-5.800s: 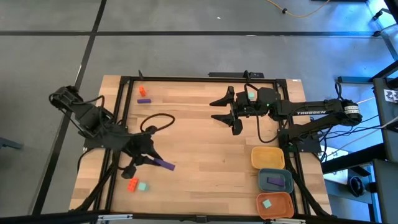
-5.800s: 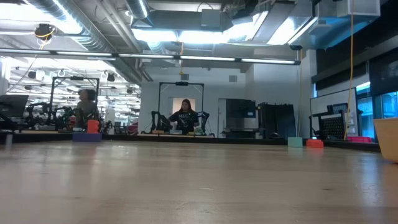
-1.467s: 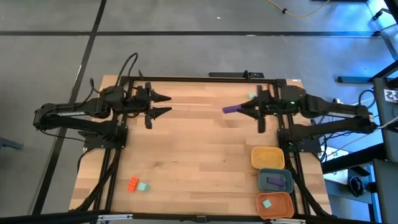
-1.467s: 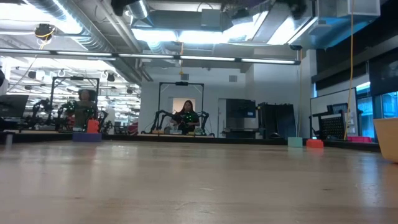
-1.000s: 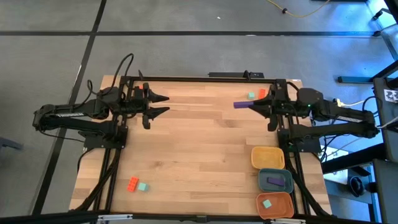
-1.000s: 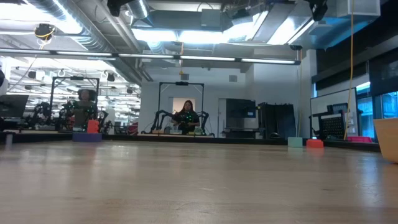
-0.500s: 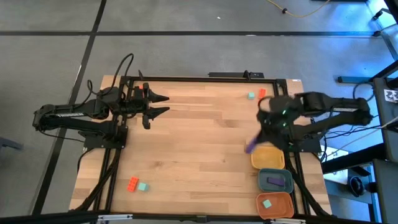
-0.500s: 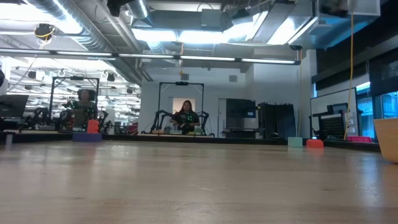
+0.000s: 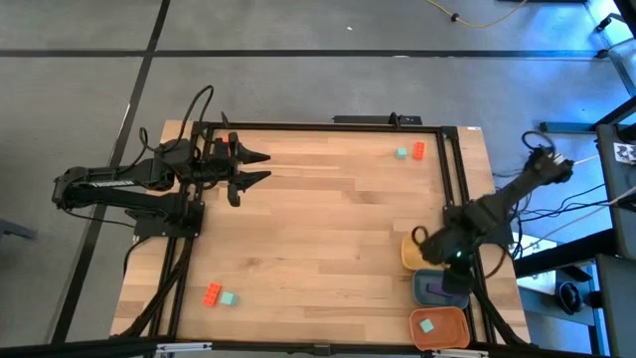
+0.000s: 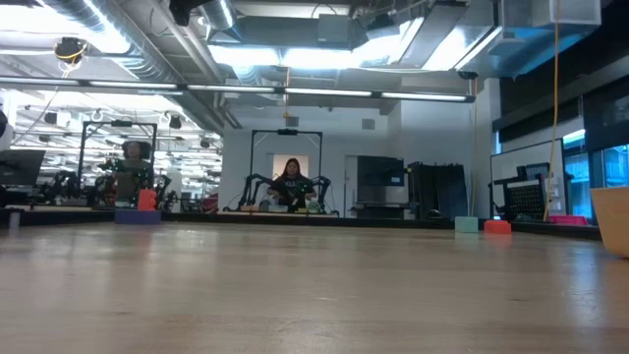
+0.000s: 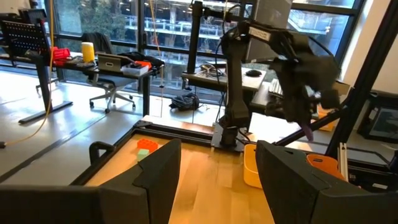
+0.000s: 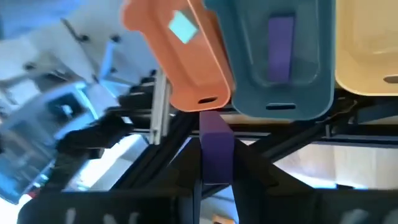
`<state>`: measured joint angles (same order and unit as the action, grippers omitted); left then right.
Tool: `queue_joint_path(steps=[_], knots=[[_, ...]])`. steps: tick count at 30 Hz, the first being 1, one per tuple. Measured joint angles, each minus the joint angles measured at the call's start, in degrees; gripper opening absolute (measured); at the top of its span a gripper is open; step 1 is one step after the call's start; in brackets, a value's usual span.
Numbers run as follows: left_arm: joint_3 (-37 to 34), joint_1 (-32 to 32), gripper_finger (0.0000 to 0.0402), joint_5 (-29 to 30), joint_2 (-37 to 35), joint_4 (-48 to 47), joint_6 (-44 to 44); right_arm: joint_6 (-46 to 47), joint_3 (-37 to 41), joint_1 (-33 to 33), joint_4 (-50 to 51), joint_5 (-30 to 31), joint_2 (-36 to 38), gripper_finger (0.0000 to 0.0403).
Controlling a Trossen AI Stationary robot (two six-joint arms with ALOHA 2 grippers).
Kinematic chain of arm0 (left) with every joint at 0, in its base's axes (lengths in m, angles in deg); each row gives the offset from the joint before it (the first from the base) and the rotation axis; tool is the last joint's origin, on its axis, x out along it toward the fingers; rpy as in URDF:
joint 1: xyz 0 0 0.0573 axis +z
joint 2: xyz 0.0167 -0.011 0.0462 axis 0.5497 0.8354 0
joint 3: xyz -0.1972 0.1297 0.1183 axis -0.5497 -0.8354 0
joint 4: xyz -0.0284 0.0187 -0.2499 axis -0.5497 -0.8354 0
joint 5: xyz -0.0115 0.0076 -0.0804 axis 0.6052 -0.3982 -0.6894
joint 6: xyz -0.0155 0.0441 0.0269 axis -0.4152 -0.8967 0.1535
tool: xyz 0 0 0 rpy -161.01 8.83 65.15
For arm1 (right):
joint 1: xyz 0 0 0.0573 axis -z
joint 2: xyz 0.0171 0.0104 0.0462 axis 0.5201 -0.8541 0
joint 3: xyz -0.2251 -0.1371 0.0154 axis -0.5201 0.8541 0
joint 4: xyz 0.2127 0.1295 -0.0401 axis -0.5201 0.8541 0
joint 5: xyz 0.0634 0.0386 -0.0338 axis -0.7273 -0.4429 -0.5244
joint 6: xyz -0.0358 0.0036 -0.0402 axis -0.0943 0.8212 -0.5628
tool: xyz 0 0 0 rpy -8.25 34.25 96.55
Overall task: Sort & place blocks by color
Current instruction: Put the bottom violet block into the blue bin
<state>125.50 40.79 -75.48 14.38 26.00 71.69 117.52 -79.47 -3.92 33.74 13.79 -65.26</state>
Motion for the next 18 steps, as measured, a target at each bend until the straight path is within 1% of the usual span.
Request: queue_joint_path(steps=[2,5,9,12,18], knots=[[0.0,0.0,0.0199,0.0,0.0,0.0,0.0,-1.3,-0.7,-1.0,0.3,0.4,-4.3,0.0058],[0.0,0.0,0.0199,0.0,0.0,0.0,0.0,-4.1,-1.5,-2.2,3.3,1.8,-10.6,0.0058],[0.0,0.0,0.0199,0.0,0.0,0.0,0.0,-10.0,-1.5,-3.4,7.1,1.8,-17.4,0.0058],[0.0,0.0,0.0199,0.0,0.0,0.0,0.0,-13.0,-1.5,-3.5,7.5,2.5,-20.4,0.0058],[0.0,0.0,0.0199,0.0,0.0,0.0,0.0,-14.1,-1.5,-3.5,6.8,7.3,-23.5,0.0058]])
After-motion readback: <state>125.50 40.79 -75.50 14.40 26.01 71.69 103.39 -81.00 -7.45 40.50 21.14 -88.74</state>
